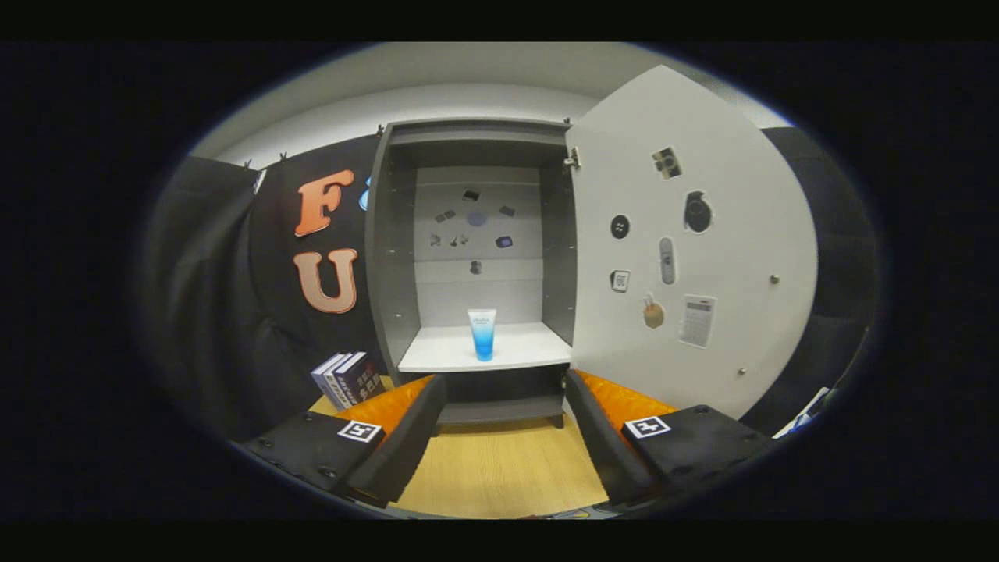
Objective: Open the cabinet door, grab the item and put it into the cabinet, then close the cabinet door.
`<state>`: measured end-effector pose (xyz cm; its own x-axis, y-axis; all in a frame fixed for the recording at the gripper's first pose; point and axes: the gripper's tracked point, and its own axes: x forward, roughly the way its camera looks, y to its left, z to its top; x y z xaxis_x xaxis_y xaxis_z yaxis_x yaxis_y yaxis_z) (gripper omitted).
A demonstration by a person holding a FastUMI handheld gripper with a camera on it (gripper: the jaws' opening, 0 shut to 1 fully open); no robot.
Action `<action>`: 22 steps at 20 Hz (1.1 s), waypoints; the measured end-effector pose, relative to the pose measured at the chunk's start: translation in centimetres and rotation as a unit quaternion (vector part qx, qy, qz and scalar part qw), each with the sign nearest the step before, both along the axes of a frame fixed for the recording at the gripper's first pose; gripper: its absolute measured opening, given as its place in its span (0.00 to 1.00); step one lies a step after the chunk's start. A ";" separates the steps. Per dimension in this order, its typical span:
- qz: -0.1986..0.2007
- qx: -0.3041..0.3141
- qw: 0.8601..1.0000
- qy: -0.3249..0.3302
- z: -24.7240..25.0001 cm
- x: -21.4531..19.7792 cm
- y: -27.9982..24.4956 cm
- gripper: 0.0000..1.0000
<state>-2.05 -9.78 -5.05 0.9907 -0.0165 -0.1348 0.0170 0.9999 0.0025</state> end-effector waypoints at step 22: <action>-0.110 0.011 0.994 -0.011 -0.5 -8.4 -26.8 0.98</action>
